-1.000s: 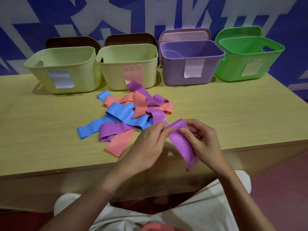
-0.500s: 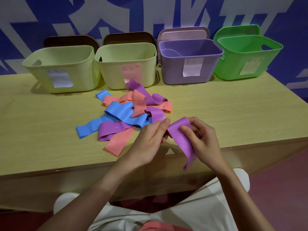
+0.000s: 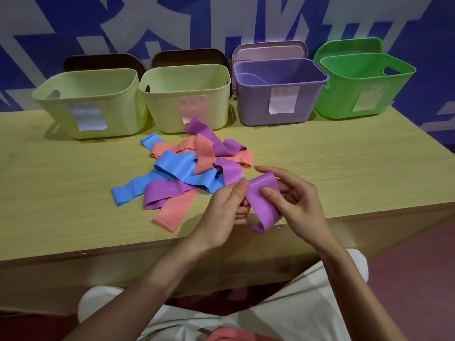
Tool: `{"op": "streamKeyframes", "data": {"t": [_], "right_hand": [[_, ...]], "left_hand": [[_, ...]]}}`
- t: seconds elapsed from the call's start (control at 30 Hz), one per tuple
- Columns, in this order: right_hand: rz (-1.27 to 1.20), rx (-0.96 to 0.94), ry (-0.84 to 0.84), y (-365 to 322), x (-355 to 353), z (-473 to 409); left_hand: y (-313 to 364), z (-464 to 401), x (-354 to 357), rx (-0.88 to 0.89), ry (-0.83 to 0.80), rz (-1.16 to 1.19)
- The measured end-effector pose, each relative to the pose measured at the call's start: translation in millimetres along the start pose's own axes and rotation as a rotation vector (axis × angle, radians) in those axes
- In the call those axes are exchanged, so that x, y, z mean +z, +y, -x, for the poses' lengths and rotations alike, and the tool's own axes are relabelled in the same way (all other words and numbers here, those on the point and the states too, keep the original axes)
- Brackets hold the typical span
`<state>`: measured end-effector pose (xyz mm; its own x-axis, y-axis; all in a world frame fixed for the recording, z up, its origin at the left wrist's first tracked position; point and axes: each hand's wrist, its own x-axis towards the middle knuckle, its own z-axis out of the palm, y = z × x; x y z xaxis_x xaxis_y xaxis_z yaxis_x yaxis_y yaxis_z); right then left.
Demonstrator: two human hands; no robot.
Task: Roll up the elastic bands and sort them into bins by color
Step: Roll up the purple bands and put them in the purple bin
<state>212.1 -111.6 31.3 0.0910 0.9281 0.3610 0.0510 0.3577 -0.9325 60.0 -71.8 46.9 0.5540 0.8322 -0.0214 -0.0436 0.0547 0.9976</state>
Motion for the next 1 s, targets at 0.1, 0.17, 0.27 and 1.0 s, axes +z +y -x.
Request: {"op": "streamKeyframes", "data": {"t": [0.1,0.17,0.27,1.0], "right_hand": [[0.052,-0.012,0.056,-5.4,3.0,-3.7],[0.097,-0.025,0.091,-7.7,5.6,-4.3],[0.120,-0.029,0.133,-6.6,7.4,-2.8],[0.081,-0.067,0.061,-15.1,15.5,-10.9]], "left_hand": [[6.3,-1.0,0.1,-0.097,-0.038,0.237],[7.4,-3.7,-3.0,-0.091,-0.062,0.191],[4.7,-6.0,-6.4,-0.012,-0.044,-0.055],[8.4,-0.3,-6.3,-0.039,0.017,0.351]]}}
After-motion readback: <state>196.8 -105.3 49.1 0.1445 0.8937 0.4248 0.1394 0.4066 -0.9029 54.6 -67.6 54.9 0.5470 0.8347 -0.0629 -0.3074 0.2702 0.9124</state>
